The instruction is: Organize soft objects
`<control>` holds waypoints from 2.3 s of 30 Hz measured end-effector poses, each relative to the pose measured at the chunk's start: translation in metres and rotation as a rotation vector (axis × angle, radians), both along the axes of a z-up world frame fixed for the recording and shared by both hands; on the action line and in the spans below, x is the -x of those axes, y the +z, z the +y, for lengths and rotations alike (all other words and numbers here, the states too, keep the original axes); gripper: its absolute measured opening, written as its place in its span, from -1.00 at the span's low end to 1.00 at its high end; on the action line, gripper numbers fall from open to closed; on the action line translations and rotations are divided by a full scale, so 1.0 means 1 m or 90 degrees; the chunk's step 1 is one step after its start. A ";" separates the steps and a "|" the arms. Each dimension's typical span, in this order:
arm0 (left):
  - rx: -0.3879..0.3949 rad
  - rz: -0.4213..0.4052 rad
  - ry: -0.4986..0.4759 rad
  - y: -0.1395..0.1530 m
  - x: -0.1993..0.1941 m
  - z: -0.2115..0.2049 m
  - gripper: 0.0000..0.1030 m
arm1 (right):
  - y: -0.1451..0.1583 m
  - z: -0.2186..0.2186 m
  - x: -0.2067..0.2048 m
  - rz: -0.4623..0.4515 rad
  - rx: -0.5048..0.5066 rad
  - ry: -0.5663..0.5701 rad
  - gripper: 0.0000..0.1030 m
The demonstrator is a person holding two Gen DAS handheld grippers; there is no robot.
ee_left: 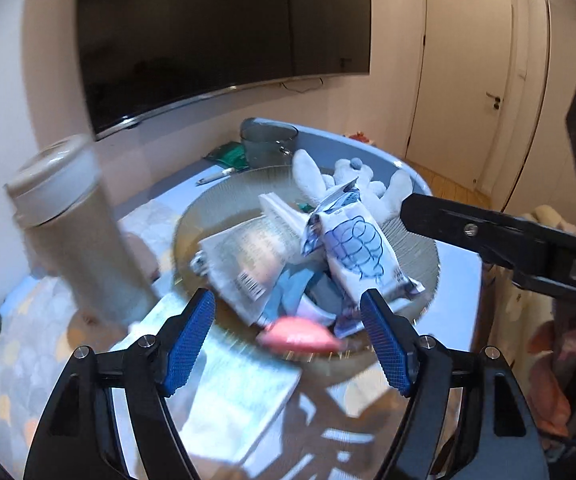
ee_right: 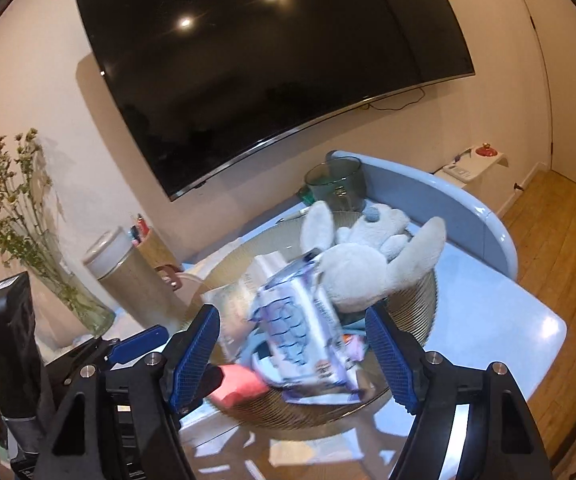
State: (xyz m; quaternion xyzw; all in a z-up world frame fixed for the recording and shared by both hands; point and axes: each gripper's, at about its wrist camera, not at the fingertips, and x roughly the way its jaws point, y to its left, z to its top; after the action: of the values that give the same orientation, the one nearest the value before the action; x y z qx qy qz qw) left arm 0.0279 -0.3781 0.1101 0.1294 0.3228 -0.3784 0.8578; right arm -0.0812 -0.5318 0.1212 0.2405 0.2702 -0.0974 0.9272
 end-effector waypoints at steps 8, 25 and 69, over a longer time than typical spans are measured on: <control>0.090 -0.028 0.076 0.043 0.018 0.113 0.44 | 0.023 0.057 -0.001 -0.016 0.030 0.059 0.64; 0.088 -0.194 0.406 0.078 0.086 0.334 0.72 | 0.061 0.260 -0.033 -0.064 0.124 0.264 0.76; -0.014 0.040 0.618 -0.095 -0.013 0.413 0.98 | -0.097 0.400 -0.143 0.103 0.276 0.342 0.87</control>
State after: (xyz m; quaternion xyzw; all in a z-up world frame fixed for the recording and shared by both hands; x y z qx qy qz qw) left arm 0.0406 0.0349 0.0150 -0.0387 0.3755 0.0654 0.9237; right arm 0.0623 -0.1320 0.0244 -0.0505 0.3696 0.0760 0.9247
